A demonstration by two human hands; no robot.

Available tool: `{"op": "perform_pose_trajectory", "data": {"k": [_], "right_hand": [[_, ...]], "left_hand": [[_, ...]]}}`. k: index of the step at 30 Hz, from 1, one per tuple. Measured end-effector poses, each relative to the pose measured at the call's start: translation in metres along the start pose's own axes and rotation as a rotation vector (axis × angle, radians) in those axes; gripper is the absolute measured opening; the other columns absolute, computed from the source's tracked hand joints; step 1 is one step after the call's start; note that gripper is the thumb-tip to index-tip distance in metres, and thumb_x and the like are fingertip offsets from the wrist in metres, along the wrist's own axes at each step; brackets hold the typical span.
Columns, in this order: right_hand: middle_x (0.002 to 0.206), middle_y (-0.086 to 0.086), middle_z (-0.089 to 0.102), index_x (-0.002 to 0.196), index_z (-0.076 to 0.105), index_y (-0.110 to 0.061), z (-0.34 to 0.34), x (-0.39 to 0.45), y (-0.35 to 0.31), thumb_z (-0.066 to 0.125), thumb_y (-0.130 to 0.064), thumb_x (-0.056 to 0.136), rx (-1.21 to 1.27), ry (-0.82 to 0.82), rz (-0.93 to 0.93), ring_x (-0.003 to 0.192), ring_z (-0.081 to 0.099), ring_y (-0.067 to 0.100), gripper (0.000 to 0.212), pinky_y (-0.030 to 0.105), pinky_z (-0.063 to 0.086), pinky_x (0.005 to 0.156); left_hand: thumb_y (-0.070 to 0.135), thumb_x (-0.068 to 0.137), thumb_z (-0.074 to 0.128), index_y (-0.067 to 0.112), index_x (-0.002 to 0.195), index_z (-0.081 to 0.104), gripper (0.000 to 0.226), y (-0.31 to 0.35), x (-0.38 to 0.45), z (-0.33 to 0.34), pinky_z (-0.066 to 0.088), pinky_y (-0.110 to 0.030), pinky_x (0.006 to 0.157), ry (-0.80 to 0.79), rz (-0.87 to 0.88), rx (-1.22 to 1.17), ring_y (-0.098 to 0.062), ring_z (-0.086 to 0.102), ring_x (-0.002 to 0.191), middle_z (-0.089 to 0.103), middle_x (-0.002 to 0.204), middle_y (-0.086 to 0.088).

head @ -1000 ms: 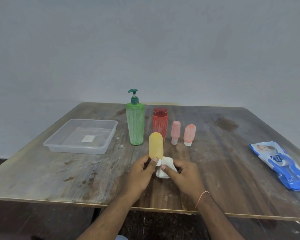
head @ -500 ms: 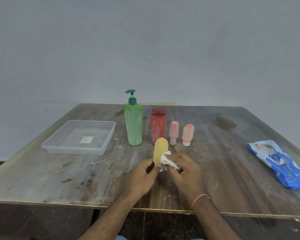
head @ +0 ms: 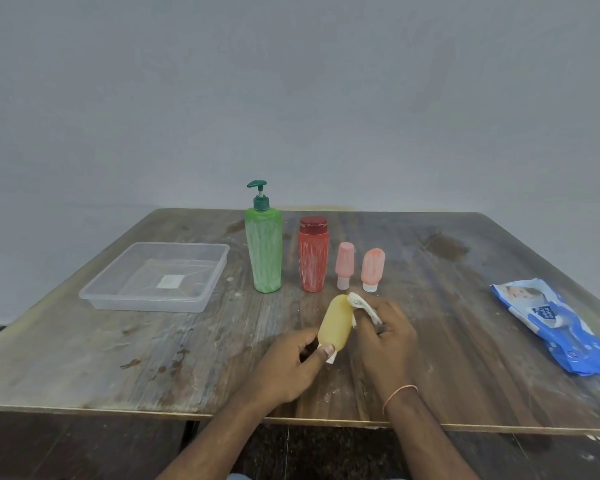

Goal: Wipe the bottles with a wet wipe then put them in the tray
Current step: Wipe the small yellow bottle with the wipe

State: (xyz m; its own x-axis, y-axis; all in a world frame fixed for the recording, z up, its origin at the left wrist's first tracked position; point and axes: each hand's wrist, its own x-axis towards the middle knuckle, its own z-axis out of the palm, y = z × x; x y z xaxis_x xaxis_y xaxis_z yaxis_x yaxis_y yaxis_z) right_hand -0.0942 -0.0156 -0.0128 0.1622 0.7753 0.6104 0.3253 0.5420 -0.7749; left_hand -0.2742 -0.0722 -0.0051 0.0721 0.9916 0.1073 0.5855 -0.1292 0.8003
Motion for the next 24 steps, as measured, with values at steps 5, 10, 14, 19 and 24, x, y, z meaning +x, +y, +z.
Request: {"op": "perform_pose_trajectory", "data": {"k": [5,10,14,19,24], "right_hand": [[0.12,-0.015,0.075,0.122,0.08,-0.023,0.003,-0.003,0.001,0.075,-0.001,0.095,-0.047,-0.087,-0.068,0.112,0.069,0.001,0.036,0.015,0.054,0.091],[0.118,-0.018,0.076,0.119,0.081,-0.024,0.004,-0.01,0.0,0.077,-0.002,0.091,-0.085,-0.277,-0.183,0.107,0.071,0.002,0.036,0.024,0.06,0.089],[0.114,-0.018,0.077,0.117,0.081,-0.028,0.004,-0.012,0.0,0.071,-0.018,0.094,-0.095,-0.394,-0.218,0.104,0.071,0.003,0.027,0.028,0.061,0.088],[0.117,-0.017,0.078,0.12,0.082,-0.026,0.004,-0.014,0.003,0.079,-0.011,0.093,-0.082,-0.296,-0.167,0.105,0.072,0.001,0.031,0.025,0.061,0.091],[0.117,-0.015,0.077,0.121,0.081,-0.025,0.004,-0.012,0.002,0.069,-0.028,0.095,-0.117,-0.302,-0.19,0.106,0.071,0.002,0.029,0.026,0.061,0.089]], "left_hand": [[0.047,0.106,0.058,0.035,0.117,0.074,0.024,-0.002,0.001,-0.001,0.059,-0.042,0.088,0.058,-0.027,-0.058,-0.006,0.071,0.093,0.078,0.103,0.014],[0.04,0.106,0.061,0.04,0.119,0.077,0.02,-0.006,0.005,-0.005,0.056,-0.036,0.101,0.148,-0.088,-0.36,-0.002,0.071,0.11,0.079,0.112,0.02],[0.03,0.108,0.061,0.033,0.119,0.079,0.022,-0.007,0.007,-0.007,0.054,-0.039,0.108,0.183,-0.116,-0.521,-0.009,0.072,0.116,0.08,0.115,0.012],[0.036,0.106,0.063,0.041,0.127,0.073,0.024,-0.006,0.005,-0.005,0.055,-0.039,0.107,0.131,-0.064,-0.431,-0.002,0.07,0.116,0.077,0.12,0.019],[0.041,0.102,0.067,0.051,0.133,0.067,0.032,-0.01,0.005,-0.003,0.056,-0.037,0.105,0.14,-0.044,-0.234,0.004,0.066,0.116,0.071,0.123,0.026]]}}
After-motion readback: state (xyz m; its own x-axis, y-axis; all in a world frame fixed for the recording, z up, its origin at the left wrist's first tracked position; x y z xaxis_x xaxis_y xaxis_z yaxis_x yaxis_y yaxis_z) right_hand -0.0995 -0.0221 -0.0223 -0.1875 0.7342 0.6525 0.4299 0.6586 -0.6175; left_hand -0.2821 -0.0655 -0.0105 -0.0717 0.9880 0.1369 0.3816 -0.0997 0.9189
